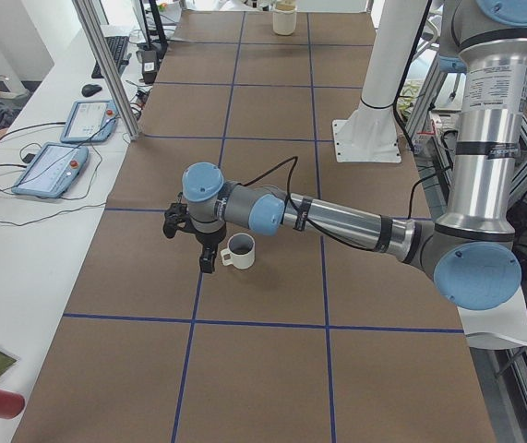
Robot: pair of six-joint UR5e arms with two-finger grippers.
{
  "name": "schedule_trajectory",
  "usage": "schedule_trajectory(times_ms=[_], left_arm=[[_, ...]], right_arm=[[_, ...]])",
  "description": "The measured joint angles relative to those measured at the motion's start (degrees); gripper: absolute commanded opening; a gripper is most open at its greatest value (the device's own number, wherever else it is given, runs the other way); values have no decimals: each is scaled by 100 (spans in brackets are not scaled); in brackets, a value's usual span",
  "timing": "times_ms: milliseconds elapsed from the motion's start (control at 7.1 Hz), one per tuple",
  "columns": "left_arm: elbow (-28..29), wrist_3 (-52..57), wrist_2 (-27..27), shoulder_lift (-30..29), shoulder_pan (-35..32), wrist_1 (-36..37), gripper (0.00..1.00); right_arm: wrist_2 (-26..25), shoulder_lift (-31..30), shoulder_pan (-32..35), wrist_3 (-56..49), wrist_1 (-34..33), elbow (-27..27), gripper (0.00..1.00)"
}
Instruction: Left arm hands cup to right arm to dump lemon
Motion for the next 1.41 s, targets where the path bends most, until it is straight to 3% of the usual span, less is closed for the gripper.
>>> schedule_trajectory(times_ms=[423,1128,1268,1409], left_arm=[[-1,-1662,350,232,852,-912,100],[205,-1892,545,249,1499,-966,98],[284,-1887,546,231,1555,-971,90],[353,-1886,546,210,1612,-975,74]], right_arm=[[79,-161,-11,12,680,-113,100],[115,-113,-11,18,733,-112,100],[115,-110,-11,19,733,-113,100],[117,-110,-11,20,733,-113,100]])
